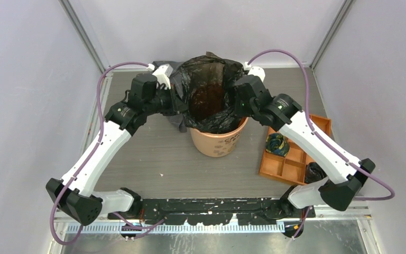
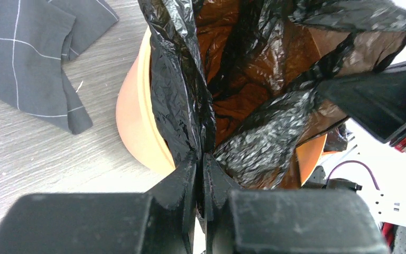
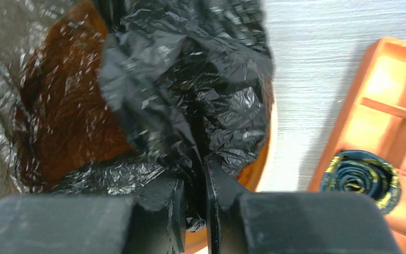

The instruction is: Put the trash bags into the trash bin

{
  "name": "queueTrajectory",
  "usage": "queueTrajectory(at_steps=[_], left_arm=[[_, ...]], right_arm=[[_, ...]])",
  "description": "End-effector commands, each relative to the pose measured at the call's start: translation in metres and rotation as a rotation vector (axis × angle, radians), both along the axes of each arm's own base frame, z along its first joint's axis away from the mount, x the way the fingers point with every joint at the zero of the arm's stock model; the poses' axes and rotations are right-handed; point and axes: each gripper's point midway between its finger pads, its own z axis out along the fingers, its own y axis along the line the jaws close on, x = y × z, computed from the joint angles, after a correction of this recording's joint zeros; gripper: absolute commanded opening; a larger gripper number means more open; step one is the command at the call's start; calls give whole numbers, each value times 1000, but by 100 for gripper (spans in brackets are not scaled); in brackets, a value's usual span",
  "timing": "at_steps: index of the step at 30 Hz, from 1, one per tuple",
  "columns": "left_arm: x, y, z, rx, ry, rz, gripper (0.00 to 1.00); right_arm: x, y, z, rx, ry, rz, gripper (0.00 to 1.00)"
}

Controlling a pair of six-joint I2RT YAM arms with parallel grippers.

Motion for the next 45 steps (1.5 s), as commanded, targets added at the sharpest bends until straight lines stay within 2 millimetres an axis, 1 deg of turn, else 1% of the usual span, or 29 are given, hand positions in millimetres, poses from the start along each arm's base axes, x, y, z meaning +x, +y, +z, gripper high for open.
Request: queueTrajectory(at_steps=[1,2,4,6,7,10,12,14,16,20,21,24,25,28,35,41,45], left_arm=[[8,-5,23,-15,-62,-10,9],[9,-5,22,-13,-60,-12,9],[8,-5,22,-12,-60,-13,9],[7,-5,23,-14,-63,-14,9],[6,-4,23,-15,-65,-13,9],[5,-4,25,-18,-69,-15,9],[4,-4,25,-20,-68,-15,9],[3,-3,24,-19,-66,-16,9],[3,-3,26,-20,-68,-16,9],[2,-3,27,-21,-69,-17,9],[2,-3,28,-21,-68,-19,9],[1,-5,32,-24,-66,-31,10],[1,-6,33,-25,-64,-35,10],[0,-5,32,-19,-57,-40,10],[-7,1,28,9,-50,-42,8],[-13,11,16,39,-45,-22,6],[-15,11,9,28,-38,-21,4]], right_arm=[[-4,22,19,97,-12,90,23],[-8,18,20,99,-13,87,29],[-16,10,30,123,-36,83,41],[-26,-1,37,121,-45,73,48],[-31,-7,40,117,-46,69,50],[-42,-18,46,120,-49,60,52],[-45,-22,43,114,-40,54,51],[-47,-23,40,110,-28,53,49],[-48,-23,37,115,-22,54,44],[-48,-21,37,114,-14,61,29],[-49,-23,37,107,-12,57,26],[-49,-32,46,72,-31,41,15],[-48,-37,50,58,-41,29,10],[-52,-45,53,34,-43,16,2],[-64,-58,49,20,-23,4,1],[-76,-73,41,4,-12,-19,1],[-82,-71,25,14,24,-10,1]])
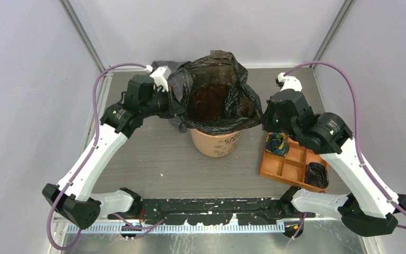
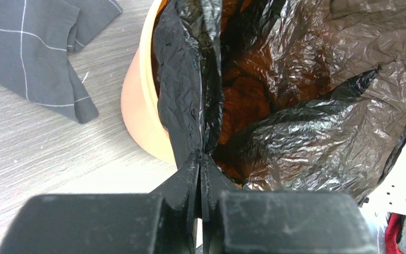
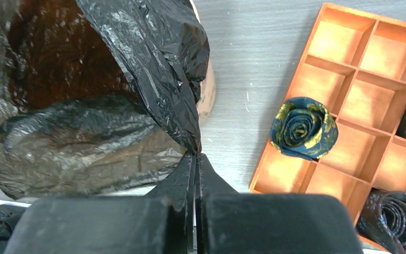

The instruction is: Put the trash bags into the trash bin

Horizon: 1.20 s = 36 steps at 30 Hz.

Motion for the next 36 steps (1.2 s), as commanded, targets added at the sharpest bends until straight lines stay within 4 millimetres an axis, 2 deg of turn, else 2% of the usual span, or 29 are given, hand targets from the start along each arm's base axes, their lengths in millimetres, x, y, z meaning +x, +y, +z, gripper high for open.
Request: queueTrajectory(at_steps=[1,7,18,24,31,36], left_arm=[[-5,4,-2,-9,-34,2,3],[-3,8,-18,-34,-52,50,1],[9,24,-50,8,-60,164,1],[6,36,-43,43,-91,191,0],[1,24,-59,9,-31,144,0],[-11,19,-50,-38,-22,112,1]], right_arm=[[-6,-2,-16,15,22,-11,1],[-3,9,-41,77,29,-16,1],[12,2,-78,-7,37,-91,1],[12,-3,-76,-15,20,-108,1],[13,5,-94,-14,56,-87,1],[2,3,-87,31,50,-69,1]])
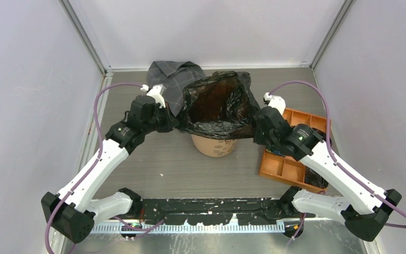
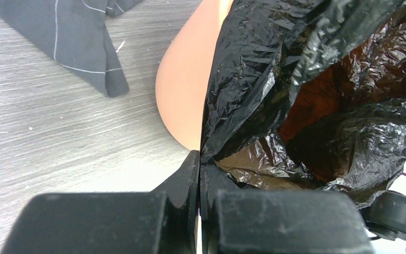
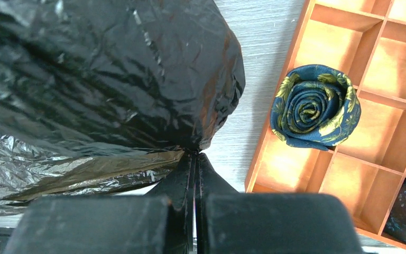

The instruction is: Put the trash bags into the trash bin

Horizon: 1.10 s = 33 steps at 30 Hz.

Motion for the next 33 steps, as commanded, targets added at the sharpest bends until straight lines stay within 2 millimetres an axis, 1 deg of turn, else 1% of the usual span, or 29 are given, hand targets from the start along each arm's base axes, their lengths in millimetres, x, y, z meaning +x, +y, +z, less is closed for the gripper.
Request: queueTrajectory(at_steps=[1,4,9,10,18,21,24,27,28,29,30,32,33], left_arm=[[-8,-9,22,-72,-30,-47,1],[-11,-10,17,-63,-5,-59,1],[-14,-7,3,-55,21,-47,0],[-15,-5,0,-44,30,-44,0],[-16,10,-4,18,18,-7,1],[-11,9,-10,25,25,0,1],[-2,6,-18,32,39,8,0],[9,-1,-16,0,26,25,1],[13,-4,-13,-15,18,24,1],[15,-7,-11,-22,16,18,1],[16,-8,-8,-24,12,17,3],[18,-6,-1,-19,-5,22,13],[18,-4,2,-12,-14,29,20]], right_arm=[[-4,2,21,82,-52,5,1],[-7,4,24,82,-37,28,1],[-12,19,9,100,-1,69,1],[-11,17,5,80,-1,57,1],[-12,-7,-12,-5,-4,-21,1],[-11,-7,-18,-9,-1,-28,1],[-7,-7,-21,-19,-7,-40,1],[-2,-3,-17,-6,-27,-44,1],[-1,-2,-14,3,-33,-43,4],[-1,-1,-11,9,-38,-40,9],[-1,-1,-7,18,-47,-36,11],[-2,-2,0,24,-64,-26,21],[-3,-2,3,27,-71,-20,26]])
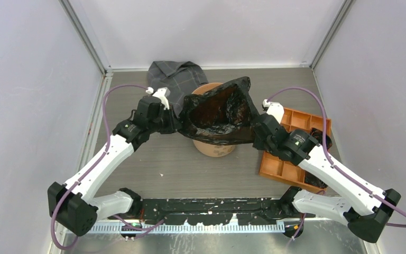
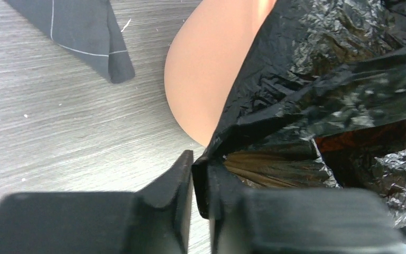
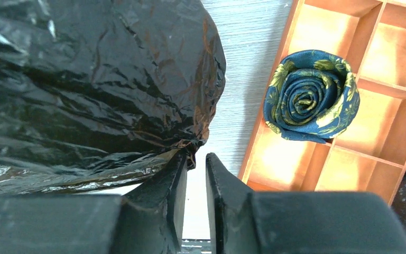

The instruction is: Put the trash bags into the trash bin

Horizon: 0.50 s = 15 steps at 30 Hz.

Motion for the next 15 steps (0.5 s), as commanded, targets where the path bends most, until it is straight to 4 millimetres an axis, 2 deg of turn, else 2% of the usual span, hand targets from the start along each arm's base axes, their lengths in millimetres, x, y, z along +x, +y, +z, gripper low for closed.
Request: queueTrajectory(at_steps=[1,10,15], left_arm=[[15,1,38,-37,-119,31,25],[5,8,61,-17,-170,0,46],[-1,12,78,6,-195,-26,55]], right_arm=[[7,1,34,51,-102,-3,28],[-2,4,54,81,-138,91,54],[-1,5,67,87,-176,128,68]])
